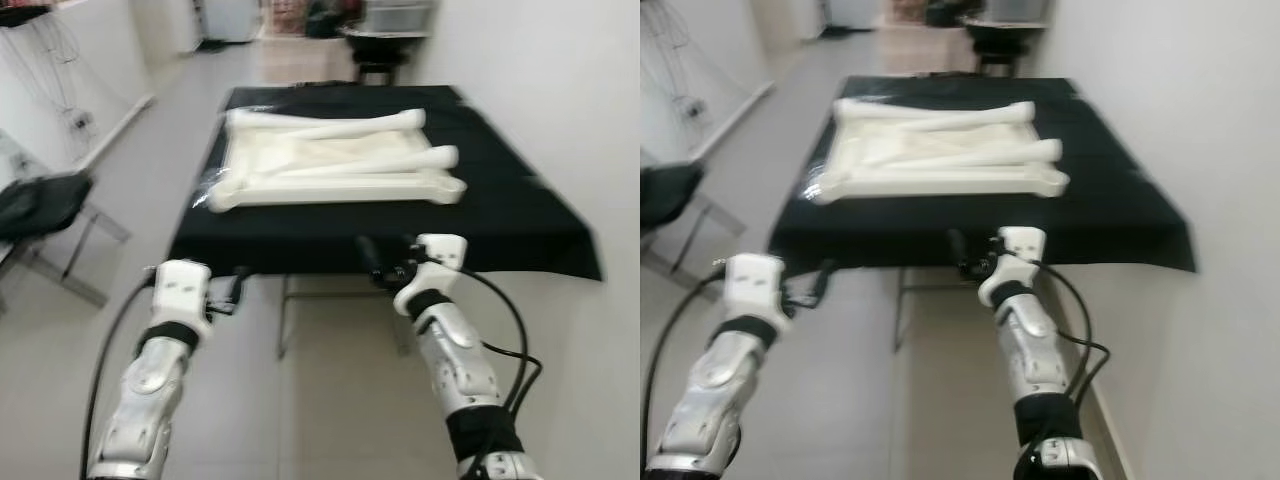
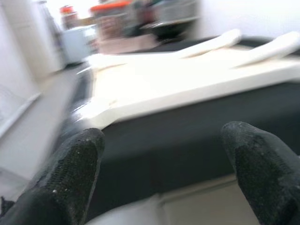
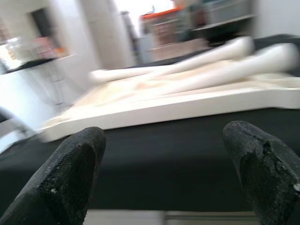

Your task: Building children table

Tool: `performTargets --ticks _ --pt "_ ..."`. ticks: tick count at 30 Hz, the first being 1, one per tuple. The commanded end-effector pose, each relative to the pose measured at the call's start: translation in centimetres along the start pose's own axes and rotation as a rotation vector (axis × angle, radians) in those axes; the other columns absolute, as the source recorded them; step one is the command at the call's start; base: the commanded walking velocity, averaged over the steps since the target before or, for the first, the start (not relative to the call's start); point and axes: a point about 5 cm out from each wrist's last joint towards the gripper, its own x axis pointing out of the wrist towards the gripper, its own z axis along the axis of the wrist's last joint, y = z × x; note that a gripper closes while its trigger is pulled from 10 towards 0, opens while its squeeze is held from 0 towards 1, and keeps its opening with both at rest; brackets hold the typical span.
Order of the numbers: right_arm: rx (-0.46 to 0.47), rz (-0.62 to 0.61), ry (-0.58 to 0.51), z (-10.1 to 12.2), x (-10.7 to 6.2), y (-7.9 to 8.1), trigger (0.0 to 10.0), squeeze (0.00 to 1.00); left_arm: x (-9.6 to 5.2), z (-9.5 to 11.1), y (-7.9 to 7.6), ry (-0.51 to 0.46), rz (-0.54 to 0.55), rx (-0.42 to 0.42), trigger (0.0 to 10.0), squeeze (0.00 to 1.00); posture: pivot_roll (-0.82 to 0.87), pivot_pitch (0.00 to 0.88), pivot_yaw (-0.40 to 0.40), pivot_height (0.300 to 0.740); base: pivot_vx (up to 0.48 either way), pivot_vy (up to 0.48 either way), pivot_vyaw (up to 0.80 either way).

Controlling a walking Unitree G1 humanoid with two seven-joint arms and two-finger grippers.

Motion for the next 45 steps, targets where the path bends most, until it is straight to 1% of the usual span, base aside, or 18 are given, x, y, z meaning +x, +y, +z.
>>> performTargets --ticks 1,4,5,8,10,12,14,17,21,33,45 --pt "0.005 0.035 -0.030 0.9 0.5 0.6 10.0 0.00 0.0 0.6 0.3 -0.008 -0.001 0.006 10.0 0.00 0.05 0.065 -0.023 0.740 0.334 0.000 0.00" --pt "0.002 0.048 -0.040 1.2 0.6 0.8 10.0 0.00 0.0 0.7 0.3 -0.011 -0.001 0.006 10.0 0.00 0.05 0.064 -0.023 0.740 0.334 0.000 0.00" --pt "-0.002 0.071 -0.076 2.2 1.0 1.2 10.0 0.00 0.1 0.9 0.3 -0.014 -0.004 0.005 10.0 0.00 0.05 0.062 -0.021 0.740 0.334 0.000 0.00" --pt "-0.003 0.078 -0.089 2.6 1.2 1.3 10.0 0.00 0.1 1.0 0.2 -0.015 -0.006 0.005 10.0 0.00 0.05 0.062 -0.021 0.740 0.334 0.000 0.00" --pt "-0.004 0.100 -0.114 3.6 1.4 1.6 10.0 0.00 0.1 1.2 0.0 -0.013 -0.015 0.002 10.0 0.00 0.05 0.060 -0.023 0.740 0.334 0.000 0.00" --pt "-0.004 0.100 -0.114 3.6 1.4 1.6 10.0 0.00 0.1 1.2 0.0 -0.013 -0.015 0.002 10.0 0.00 0.05 0.060 -0.023 0.740 0.334 0.000 0.00" --pt "-0.017 0.123 -0.131 4.3 1.6 1.9 10.0 0.00 0.1 1.2 -0.3 -0.009 -0.025 -0.002 10.0 0.00 0.05 0.061 -0.022 0.740 0.336 0.000 0.00" --pt "-0.031 0.145 -0.141 4.7 1.7 2.3 10.0 0.00 0.1 1.2 -0.7 -0.004 -0.036 -0.008 10.0 0.00 0.05 0.063 -0.024 0.740 0.334 0.000 0.00" --pt "-0.053 0.164 -0.134 4.5 1.7 2.7 10.0 0.00 0.1 1.0 -1.0 0.001 -0.043 -0.012 10.0 0.00 0.05 0.066 -0.027 0.740 0.334 0.000 0.00" --pt "-0.063 0.195 -0.120 4.3 1.6 3.5 10.0 0.00 0.1 1.1 -1.4 0.007 -0.056 -0.022 10.0 0.00 0.04 0.074 -0.023 0.740 0.333 0.000 0.00" --pt "-0.085 0.211 -0.111 3.9 1.3 3.7 10.0 0.00 0.1 0.9 -1.6 0.026 -0.071 -0.019 10.0 0.00 0.04 0.084 -0.011 0.740 0.327 0.000 0.00"
